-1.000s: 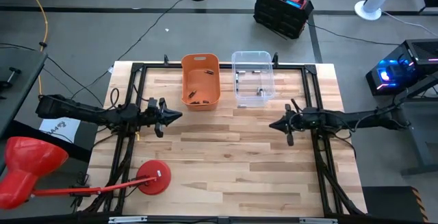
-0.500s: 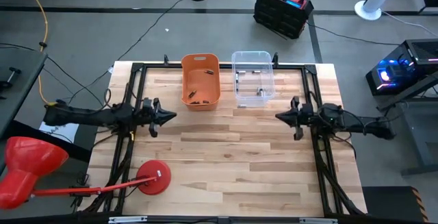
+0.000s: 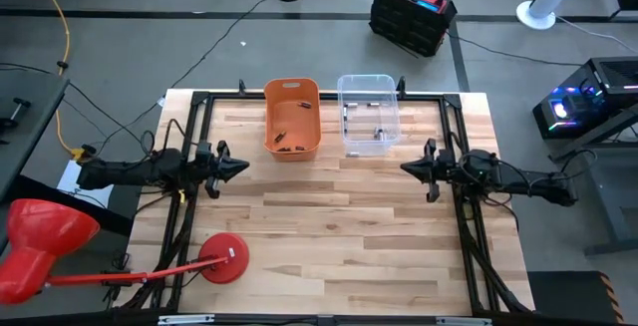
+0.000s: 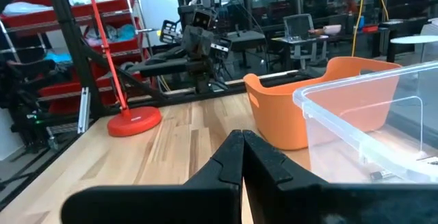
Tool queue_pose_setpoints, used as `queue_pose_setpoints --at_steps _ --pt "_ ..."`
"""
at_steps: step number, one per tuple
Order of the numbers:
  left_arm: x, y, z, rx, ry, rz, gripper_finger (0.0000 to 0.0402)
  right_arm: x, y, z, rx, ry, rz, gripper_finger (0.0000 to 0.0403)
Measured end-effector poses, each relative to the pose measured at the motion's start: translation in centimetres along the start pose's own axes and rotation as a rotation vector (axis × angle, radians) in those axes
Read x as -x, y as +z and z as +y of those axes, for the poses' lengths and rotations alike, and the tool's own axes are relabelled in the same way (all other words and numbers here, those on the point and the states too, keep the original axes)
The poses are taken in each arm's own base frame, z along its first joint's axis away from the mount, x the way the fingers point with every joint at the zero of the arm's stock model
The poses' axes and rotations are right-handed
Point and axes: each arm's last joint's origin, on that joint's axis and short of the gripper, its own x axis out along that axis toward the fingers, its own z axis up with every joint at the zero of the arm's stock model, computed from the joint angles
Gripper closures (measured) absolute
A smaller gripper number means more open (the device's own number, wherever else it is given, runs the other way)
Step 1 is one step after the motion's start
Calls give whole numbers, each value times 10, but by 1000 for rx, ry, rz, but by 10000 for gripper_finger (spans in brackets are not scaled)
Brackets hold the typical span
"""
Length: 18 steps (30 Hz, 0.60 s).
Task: Sort batteries
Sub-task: Return to Home Position
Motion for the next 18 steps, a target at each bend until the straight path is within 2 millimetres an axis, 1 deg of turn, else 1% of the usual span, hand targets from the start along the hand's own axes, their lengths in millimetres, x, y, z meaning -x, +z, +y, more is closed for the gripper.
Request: queue_pose_setpoints --at_steps 18 --pt "0 0 0 0 3 0 398 0 -2 0 0 -2 16 402"
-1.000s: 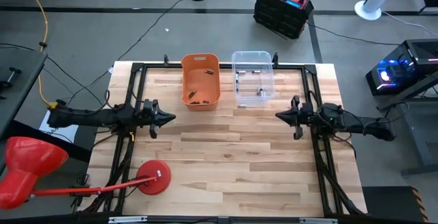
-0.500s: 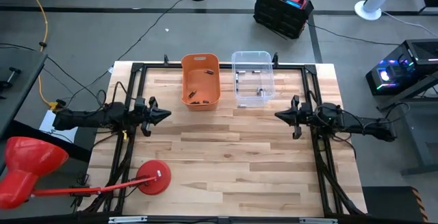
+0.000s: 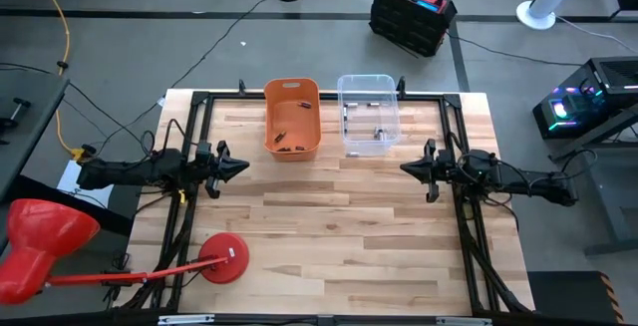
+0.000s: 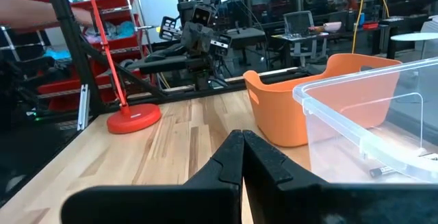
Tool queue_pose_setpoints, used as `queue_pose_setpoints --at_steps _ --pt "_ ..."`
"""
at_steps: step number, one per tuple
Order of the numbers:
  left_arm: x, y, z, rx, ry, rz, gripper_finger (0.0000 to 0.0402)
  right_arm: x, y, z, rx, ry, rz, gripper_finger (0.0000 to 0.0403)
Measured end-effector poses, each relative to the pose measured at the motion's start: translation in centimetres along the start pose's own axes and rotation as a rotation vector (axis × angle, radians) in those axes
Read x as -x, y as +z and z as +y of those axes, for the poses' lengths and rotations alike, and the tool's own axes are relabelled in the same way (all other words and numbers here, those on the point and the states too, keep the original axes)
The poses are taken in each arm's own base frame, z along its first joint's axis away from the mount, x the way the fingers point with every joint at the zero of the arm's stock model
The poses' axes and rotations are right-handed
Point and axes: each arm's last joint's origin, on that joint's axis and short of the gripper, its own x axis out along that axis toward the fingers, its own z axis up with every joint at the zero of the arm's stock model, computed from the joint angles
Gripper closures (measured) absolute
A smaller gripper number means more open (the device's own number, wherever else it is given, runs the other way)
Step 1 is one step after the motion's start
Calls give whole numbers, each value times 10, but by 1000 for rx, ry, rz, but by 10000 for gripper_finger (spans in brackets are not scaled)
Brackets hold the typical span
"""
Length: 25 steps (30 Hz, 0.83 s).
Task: Sort batteries
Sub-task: Return to Home Position
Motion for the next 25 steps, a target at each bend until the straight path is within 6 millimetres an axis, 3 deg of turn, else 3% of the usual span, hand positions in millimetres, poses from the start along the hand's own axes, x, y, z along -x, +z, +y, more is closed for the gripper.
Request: queue_pose_setpoints --at_steps 25 --pt "0 0 0 0 0 0 398 0 0 0 0 -1 3 402"
